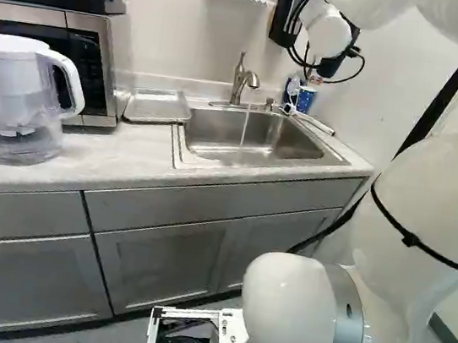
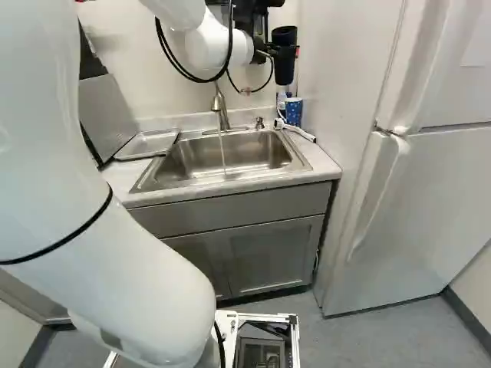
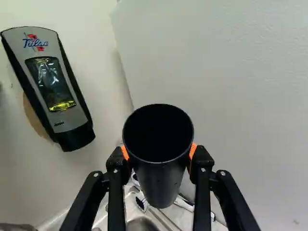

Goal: Rinse the cup and place it in the tray

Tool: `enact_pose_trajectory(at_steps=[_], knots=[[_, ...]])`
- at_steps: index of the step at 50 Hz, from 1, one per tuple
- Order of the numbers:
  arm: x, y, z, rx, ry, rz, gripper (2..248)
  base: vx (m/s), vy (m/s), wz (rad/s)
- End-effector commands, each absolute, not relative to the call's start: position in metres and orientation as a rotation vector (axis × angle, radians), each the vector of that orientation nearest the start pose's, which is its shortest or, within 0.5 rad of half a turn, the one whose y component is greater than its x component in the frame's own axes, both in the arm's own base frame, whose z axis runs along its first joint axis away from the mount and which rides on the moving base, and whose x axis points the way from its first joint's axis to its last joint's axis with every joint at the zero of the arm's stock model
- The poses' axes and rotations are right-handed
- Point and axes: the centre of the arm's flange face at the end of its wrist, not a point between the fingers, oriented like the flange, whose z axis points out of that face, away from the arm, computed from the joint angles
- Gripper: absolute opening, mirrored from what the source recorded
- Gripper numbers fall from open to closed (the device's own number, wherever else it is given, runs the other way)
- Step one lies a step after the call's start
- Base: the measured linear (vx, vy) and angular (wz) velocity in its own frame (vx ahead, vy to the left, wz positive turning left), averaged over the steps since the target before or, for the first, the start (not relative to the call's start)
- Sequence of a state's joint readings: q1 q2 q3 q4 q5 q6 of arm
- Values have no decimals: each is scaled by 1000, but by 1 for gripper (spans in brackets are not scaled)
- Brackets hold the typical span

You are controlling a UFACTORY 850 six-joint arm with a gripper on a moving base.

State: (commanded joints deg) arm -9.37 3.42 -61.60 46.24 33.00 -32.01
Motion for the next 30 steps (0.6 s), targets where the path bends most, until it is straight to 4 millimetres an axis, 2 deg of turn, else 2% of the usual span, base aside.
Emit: enact_pose_trajectory(at_steps=[11,30], knots=[[498,-112,718,-2351,731,-2367,126,0,0,0],[488,-110,714,-2434,590,-2321,126,0,0,0]])
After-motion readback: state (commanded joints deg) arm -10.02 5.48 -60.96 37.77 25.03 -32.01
